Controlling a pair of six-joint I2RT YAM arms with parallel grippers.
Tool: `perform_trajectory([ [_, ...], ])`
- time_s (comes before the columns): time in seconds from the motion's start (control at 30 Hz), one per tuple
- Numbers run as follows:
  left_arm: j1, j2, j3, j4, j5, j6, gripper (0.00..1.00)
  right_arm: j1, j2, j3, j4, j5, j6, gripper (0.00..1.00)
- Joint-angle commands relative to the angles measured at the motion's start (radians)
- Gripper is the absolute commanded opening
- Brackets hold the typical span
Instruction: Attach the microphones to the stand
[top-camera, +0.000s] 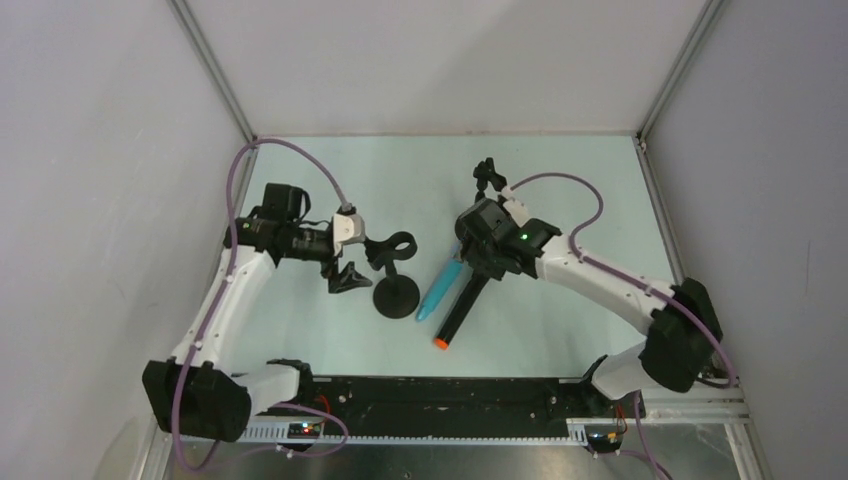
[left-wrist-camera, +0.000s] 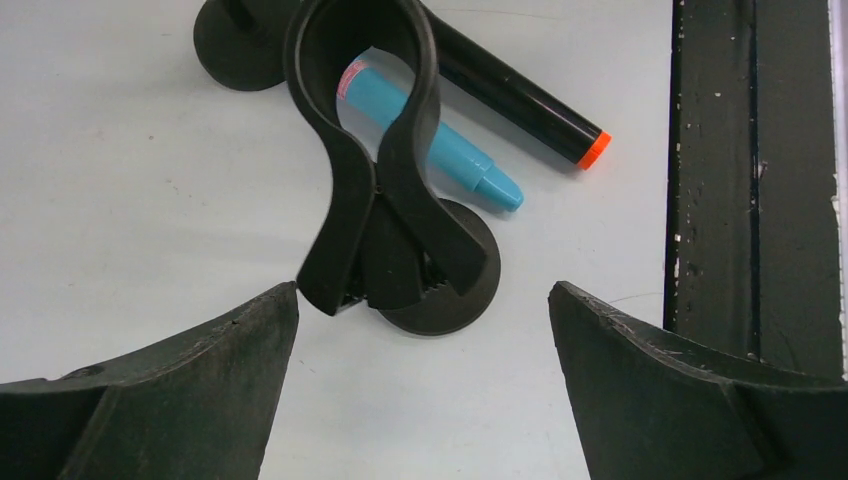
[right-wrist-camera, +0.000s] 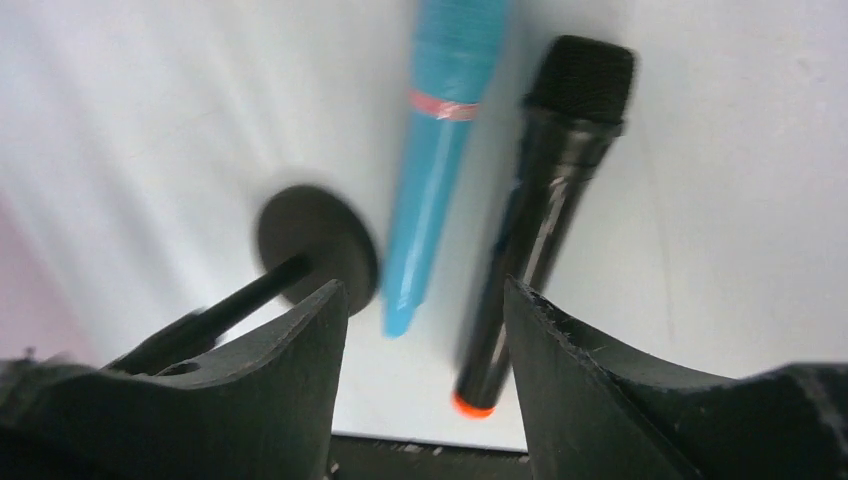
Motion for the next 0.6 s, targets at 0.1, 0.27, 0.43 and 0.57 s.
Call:
perform_trajectory([
  [0.1, -0.004, -0.11, -0.055, 0.0, -0.036, 0.055, 1.0, 0.092, -0.073, 0.297, -0.082, 0.059, -0.047, 0.63],
  [0.27, -0.004, -0.044, -0.011, 0.015, 0.0, 0.051, 1.0, 0.119, 0.061, 0.535, -0.122, 0.035, -0.095, 0.62],
  [0.43, -0.006, 0.008, 0.048, 0.104, -0.012, -0.03, 1.0, 0.158, 0.173, 0.648, -0.166, 0.027, -0.117, 0.57],
  [0.57, -0.026, 0.012, 0.055, 0.13, -0.019, -0.077, 1.0, 0.176, 0.193, 0.637, -0.194, 0.038, -0.109, 0.53],
])
